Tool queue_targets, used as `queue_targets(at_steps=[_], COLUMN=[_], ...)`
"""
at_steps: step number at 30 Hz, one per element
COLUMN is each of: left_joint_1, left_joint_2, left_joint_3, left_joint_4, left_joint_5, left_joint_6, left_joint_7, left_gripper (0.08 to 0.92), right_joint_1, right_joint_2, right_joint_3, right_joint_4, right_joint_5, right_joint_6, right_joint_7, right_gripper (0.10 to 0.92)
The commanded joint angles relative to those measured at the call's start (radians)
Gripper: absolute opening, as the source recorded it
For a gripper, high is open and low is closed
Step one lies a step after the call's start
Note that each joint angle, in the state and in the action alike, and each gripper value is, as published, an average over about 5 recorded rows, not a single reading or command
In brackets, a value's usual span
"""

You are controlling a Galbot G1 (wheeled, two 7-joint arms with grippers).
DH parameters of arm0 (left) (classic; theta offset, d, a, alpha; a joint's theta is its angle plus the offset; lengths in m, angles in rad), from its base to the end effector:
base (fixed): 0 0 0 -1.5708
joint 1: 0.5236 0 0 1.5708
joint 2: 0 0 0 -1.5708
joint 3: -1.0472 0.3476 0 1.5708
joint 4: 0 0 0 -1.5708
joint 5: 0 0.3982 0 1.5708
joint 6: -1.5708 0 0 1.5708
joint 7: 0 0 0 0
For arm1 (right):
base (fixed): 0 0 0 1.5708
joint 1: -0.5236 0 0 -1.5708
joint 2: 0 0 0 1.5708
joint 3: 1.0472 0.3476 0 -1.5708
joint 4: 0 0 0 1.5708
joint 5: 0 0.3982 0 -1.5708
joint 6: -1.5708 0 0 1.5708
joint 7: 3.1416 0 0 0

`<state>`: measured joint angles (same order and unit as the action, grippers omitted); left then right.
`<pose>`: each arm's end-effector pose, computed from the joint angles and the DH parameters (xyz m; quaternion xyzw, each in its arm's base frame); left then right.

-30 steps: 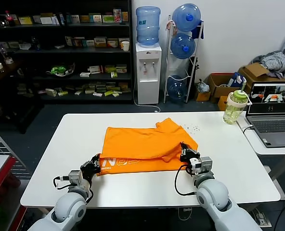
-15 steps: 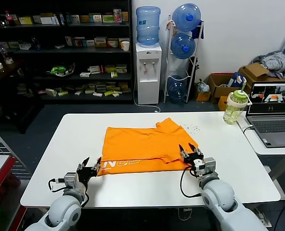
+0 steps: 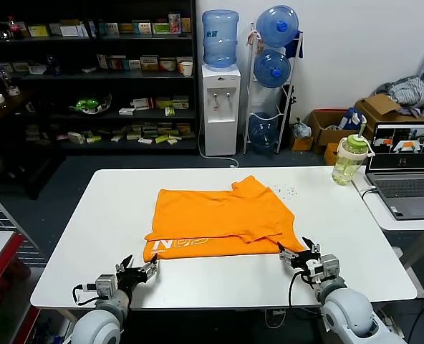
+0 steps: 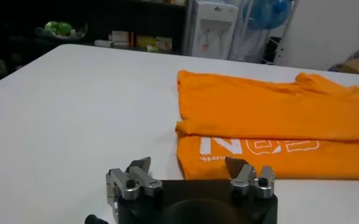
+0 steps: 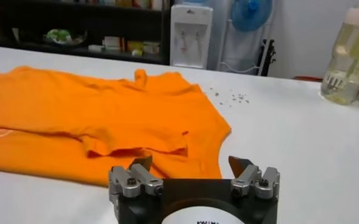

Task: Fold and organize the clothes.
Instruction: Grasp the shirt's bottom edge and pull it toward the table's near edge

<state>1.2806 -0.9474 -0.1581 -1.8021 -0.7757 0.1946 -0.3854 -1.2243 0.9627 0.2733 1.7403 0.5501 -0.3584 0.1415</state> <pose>0.2853 0.0372 -0.3649 -0.0247 -0.9665 0.0524 0.2499 0.3240 -0.0804 -0.3482 0.0800 -0.9619 0.0499 0.2565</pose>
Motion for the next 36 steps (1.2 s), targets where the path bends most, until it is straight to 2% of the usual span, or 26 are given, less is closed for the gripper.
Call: queue_targets(at_steps=[1, 9, 12, 15, 18, 31, 36], left_joint_1=[-0.005, -0.032, -0.038, -0.043, -0.047, -0.051, -0.045], left_joint_2=[-0.012, -0.02, -0.022, -0.026, -0.03, -0.035, -0.031], left_joint_3=[-0.006, 0.013, 0.02, 0.026, 0.03, 0.039, 0.037], left_joint_4=[0.015, 0.056, 0.069, 0.078, 0.08, 0.093, 0.083], left_joint_5=[-0.009, 0.0, 0.007, 0.013, 0.015, 0.041, 0.05], left_joint_6=[0.007, 0.006, 0.006, 0.005, 0.005, 0.001, 0.0], left_joint_7=[0.003, 0.0, 0.0, 0.0, -0.001, -0.002, -0.003], left_gripper=[0.823, 0.823, 0.823, 0.807, 0.741, 0.36, 0.222], right_joint_1=[-0.022, -0.017, -0.018, -0.018, -0.02, -0.03, -0.039], right_joint_2=[-0.014, -0.009, -0.009, -0.01, -0.013, -0.015, -0.019], right_joint_3=[0.02, 0.011, 0.008, 0.008, 0.01, 0.017, 0.02], right_joint_4=[-0.018, -0.027, -0.027, -0.028, -0.026, -0.014, 0.004], right_joint_5=[0.009, 0.023, 0.026, 0.028, 0.03, 0.04, 0.049], right_joint_6=[-0.009, -0.022, -0.026, -0.025, -0.021, -0.009, -0.008], right_joint_7=[-0.017, -0.023, -0.027, -0.029, -0.029, -0.022, -0.015], right_gripper=[0.823, 0.819, 0.779, 0.702, 0.615, 0.234, 0.132])
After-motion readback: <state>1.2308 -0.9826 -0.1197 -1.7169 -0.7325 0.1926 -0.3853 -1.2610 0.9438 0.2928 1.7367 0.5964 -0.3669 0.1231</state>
